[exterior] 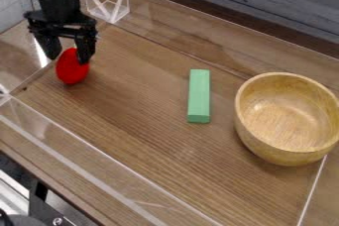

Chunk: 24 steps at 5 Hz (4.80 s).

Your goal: Move the red object to the left side of the table

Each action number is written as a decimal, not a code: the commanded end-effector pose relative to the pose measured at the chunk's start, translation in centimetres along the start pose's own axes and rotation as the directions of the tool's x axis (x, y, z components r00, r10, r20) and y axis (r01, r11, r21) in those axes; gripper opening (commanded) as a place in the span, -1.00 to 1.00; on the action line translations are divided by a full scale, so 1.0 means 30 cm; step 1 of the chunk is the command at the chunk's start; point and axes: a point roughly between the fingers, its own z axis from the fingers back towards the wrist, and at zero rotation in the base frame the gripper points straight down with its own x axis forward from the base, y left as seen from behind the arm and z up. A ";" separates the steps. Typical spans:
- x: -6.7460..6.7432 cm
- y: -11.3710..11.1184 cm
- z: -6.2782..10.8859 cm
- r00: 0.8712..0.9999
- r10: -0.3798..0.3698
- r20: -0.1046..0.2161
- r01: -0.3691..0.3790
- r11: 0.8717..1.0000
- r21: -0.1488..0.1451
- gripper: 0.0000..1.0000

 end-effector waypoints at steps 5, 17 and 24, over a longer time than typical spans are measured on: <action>0.119 -0.280 0.321 0.989 -0.103 0.110 0.108 0.994 -0.033 1.00; -0.083 -0.677 0.265 0.930 -0.368 -0.023 0.364 0.926 -0.098 1.00; -0.112 -0.700 0.141 0.933 -0.342 0.107 0.355 0.926 -0.131 1.00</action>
